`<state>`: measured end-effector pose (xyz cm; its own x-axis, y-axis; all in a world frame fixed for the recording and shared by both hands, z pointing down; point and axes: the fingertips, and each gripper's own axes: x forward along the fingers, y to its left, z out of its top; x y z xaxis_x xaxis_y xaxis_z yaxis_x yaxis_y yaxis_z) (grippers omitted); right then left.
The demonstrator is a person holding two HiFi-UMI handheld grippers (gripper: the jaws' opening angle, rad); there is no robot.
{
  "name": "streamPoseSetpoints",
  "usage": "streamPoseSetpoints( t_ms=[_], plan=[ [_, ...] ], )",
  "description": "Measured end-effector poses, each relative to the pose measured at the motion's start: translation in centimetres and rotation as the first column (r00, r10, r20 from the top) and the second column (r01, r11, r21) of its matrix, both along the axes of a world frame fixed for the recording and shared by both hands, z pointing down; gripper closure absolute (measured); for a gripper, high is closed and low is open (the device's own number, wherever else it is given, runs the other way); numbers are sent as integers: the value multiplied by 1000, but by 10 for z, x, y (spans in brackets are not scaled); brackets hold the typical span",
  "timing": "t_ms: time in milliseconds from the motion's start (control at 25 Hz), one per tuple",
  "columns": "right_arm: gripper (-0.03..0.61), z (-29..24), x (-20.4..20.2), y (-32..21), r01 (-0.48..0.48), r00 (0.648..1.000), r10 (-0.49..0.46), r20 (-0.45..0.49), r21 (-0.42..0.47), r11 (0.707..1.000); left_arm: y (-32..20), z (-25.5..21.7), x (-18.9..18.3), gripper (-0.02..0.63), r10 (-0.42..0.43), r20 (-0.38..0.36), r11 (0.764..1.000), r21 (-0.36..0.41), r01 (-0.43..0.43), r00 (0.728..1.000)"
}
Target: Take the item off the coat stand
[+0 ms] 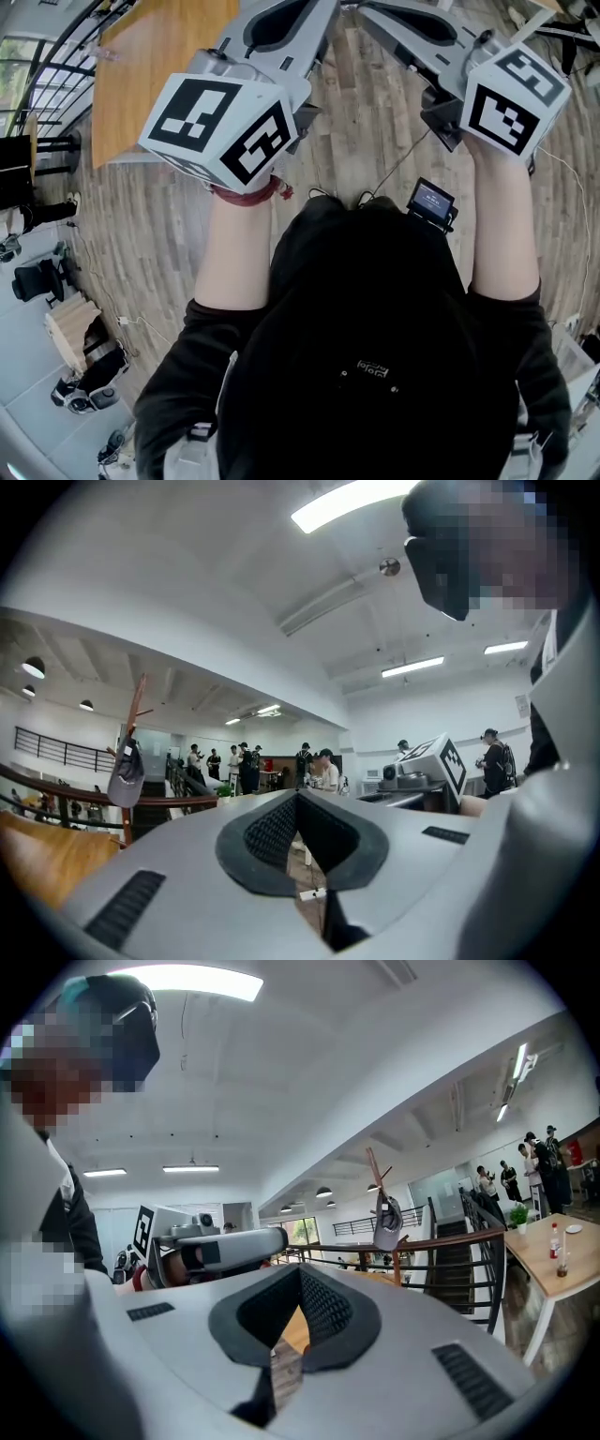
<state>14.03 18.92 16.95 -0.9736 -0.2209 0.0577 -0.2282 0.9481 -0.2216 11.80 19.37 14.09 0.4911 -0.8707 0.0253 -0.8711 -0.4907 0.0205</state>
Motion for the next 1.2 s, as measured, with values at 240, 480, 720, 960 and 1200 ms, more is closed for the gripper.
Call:
streamPoseSetpoints(
  t_ms=[240,480,720,960,1200],
  plan=[
    [561,8,23,-10,-36,999,36,3,-6,999,-15,6,18,609,55,-33,998,-11,-56,998],
    [561,15,32,-21,-56,998,57,17,-29,998,-27,11,25,609,79,-42,997,-19,-80,996],
    [561,18,35,-31,-110,994,110,-16,-33,993,-44,14,24,609,116,-37,993,-20,-117,993],
    [561,21,54,-55,-199,979,198,-45,-42,979,-73,23,43,609,187,-34,982,-29,-188,982],
    [561,26,53,-76,-248,968,244,-61,-55,967,-90,27,60,609,297,-2,955,-28,-297,955]
  ],
)
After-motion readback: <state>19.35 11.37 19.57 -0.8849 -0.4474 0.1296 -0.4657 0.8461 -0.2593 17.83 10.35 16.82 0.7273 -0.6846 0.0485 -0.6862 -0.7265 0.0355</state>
